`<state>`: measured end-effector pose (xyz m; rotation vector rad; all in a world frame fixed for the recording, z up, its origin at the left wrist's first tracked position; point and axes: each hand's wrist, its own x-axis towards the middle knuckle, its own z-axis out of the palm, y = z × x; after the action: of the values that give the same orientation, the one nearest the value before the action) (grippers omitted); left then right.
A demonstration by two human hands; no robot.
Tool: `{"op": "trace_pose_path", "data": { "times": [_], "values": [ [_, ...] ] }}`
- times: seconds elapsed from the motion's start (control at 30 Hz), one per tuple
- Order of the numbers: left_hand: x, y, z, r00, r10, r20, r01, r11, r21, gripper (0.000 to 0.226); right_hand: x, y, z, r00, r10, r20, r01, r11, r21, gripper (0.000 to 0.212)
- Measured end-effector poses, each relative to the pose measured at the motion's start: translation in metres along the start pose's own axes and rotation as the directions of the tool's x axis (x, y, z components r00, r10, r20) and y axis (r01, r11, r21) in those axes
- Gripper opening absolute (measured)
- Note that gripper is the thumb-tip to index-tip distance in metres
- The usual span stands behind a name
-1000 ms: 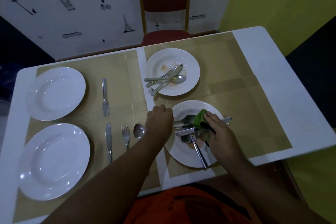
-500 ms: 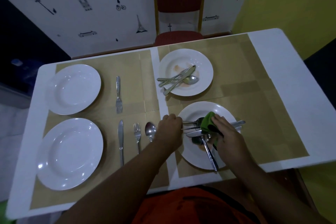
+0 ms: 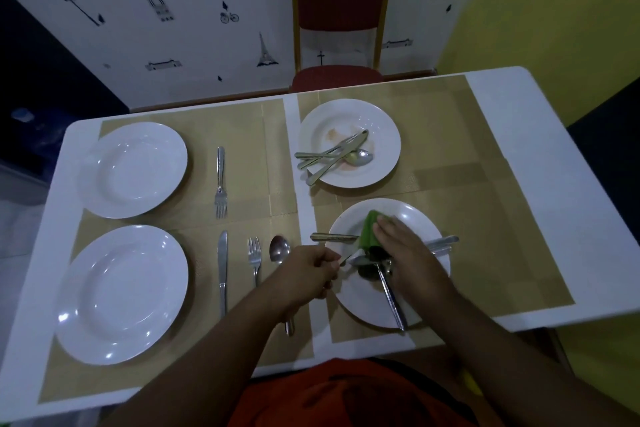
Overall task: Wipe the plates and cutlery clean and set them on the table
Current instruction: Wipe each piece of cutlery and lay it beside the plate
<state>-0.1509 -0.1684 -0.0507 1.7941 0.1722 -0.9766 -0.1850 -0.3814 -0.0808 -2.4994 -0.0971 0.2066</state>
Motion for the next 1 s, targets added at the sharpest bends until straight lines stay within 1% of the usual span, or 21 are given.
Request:
{"op": "trace_pose_path", "data": {
  "times": [0.07, 0.13, 0.17, 0.23, 0.3, 0.33, 0.4, 0.47, 0.5, 0.53, 0.6, 0.67, 0.73, 0.8, 0.9, 0.97, 1.0],
  "values": [
    [-0.004, -0.002, -0.002, 0.999, -0.026, 0.020, 0.026, 1.000, -0.006, 0.015, 0.008, 0.007, -0.011, 0.993, 0.110, -0.050, -0.107, 0.993, 0.044, 0.070],
    [-0.005, -0.001, -0.003, 0.999, -0.050, 0.013, 0.050, 0.999, -0.013, 0.013, 0.014, 0.008, -0.022, 0.973, 0.186, -0.134, -0.175, 0.980, 0.092, 0.065],
    [-0.005, 0.001, -0.003, 0.999, -0.045, -0.007, 0.045, 0.999, 0.007, 0.012, 0.015, 0.006, -0.026, 0.961, 0.212, -0.180, -0.193, 0.974, 0.118, 0.064],
    [-0.002, 0.003, -0.001, 0.998, 0.023, -0.059, -0.016, 0.992, 0.123, 0.017, 0.014, -0.001, -0.030, 0.941, 0.217, -0.261, -0.184, 0.972, 0.146, 0.066],
    [-0.001, 0.005, 0.003, 0.988, 0.111, -0.108, -0.086, 0.973, 0.216, 0.021, 0.010, -0.011, -0.028, 0.942, 0.175, -0.286, -0.139, 0.980, 0.140, 0.069],
    [-0.001, 0.005, 0.005, 0.982, 0.138, -0.130, -0.104, 0.965, 0.241, 0.022, 0.008, -0.017, -0.024, 0.955, 0.137, -0.265, -0.104, 0.985, 0.137, 0.070],
    [0.000, 0.007, 0.008, 0.978, 0.156, -0.141, -0.117, 0.961, 0.250, 0.020, 0.003, -0.028, -0.011, 0.985, 0.002, -0.175, 0.015, 0.995, 0.098, 0.071],
    [0.000, 0.009, 0.009, 0.980, 0.163, -0.117, -0.130, 0.959, 0.252, 0.018, -0.002, -0.029, 0.004, 0.984, -0.168, -0.063, 0.167, 0.986, -0.012, 0.071],
    [0.000, 0.010, 0.009, 0.980, 0.169, -0.107, -0.135, 0.953, 0.271, 0.020, -0.002, -0.026, 0.009, 0.977, -0.213, -0.018, 0.212, 0.976, -0.054, 0.072],
    [-0.001, 0.010, 0.008, 0.980, 0.168, -0.103, -0.133, 0.948, 0.288, 0.022, -0.001, -0.021, 0.011, 0.976, -0.217, 0.005, 0.217, 0.973, -0.073, 0.074],
    [-0.004, 0.007, 0.006, 0.984, 0.151, -0.097, -0.115, 0.946, 0.304, 0.019, 0.006, -0.010, 0.007, 0.991, -0.135, 0.006, 0.135, 0.989, -0.062, 0.079],
    [-0.006, 0.003, 0.005, 0.989, 0.117, -0.092, -0.086, 0.953, 0.291, 0.015, 0.016, 0.000, -0.004, 1.000, 0.006, -0.012, -0.006, 1.000, -0.014, 0.082],
    [-0.009, 0.002, 0.005, 0.992, 0.077, -0.104, -0.048, 0.967, 0.251, 0.013, 0.023, 0.005, -0.018, 0.992, 0.106, -0.066, -0.107, 0.994, -0.001, 0.077],
    [-0.010, 0.002, 0.005, 0.990, 0.063, -0.124, -0.033, 0.971, 0.236, 0.014, 0.025, 0.006, -0.027, 0.973, 0.156, -0.172, -0.154, 0.988, 0.023, 0.068],
    [-0.007, 0.000, 0.003, 0.981, 0.107, -0.160, -0.052, 0.948, 0.315, 0.023, 0.021, -0.004, -0.031, 0.953, 0.159, -0.258, -0.146, 0.987, 0.071, 0.067],
    [-0.004, -0.001, 0.002, 0.967, 0.163, -0.196, -0.070, 0.908, 0.412, 0.023, 0.018, -0.018, -0.027, 0.962, 0.094, -0.255, -0.084, 0.995, 0.051, 0.068],
    [-0.002, -0.001, 0.002, 0.960, 0.188, -0.209, -0.077, 0.889, 0.451, 0.021, 0.016, -0.026, -0.022, 0.974, 0.039, -0.224, -0.030, 0.999, 0.045, 0.068]
  ]
}}
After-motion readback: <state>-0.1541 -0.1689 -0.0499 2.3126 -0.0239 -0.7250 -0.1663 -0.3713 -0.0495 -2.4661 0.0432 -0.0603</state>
